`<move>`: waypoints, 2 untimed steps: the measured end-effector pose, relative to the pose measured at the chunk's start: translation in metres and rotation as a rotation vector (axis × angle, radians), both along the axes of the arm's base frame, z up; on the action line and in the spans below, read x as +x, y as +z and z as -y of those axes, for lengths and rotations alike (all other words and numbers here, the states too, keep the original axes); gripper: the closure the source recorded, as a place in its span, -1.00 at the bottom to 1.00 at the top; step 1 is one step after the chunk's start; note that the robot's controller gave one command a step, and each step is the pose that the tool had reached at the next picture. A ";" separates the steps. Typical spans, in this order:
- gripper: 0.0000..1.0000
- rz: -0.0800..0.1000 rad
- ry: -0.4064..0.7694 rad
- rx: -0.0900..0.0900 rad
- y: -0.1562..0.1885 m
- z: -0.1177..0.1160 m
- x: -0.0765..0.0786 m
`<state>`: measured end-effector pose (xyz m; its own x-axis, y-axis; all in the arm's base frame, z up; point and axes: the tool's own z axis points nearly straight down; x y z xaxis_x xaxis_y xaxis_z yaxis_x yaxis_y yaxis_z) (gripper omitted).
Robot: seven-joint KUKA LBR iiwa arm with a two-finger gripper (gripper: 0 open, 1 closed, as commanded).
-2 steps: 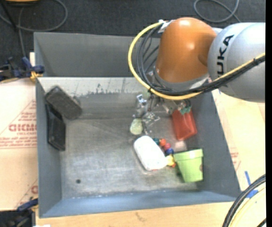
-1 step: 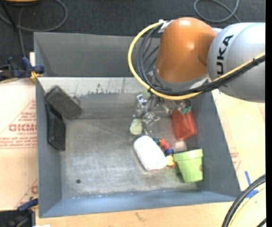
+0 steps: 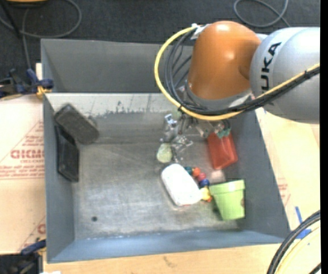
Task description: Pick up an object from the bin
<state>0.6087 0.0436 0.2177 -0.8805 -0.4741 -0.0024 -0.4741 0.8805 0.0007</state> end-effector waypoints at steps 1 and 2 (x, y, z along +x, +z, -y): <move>1.00 0.000 -0.001 0.000 0.000 0.000 0.000; 1.00 0.000 -0.001 0.000 0.000 0.000 0.000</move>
Offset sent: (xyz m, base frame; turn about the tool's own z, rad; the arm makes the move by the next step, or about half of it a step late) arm 0.0000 0.0000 0.0000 0.0000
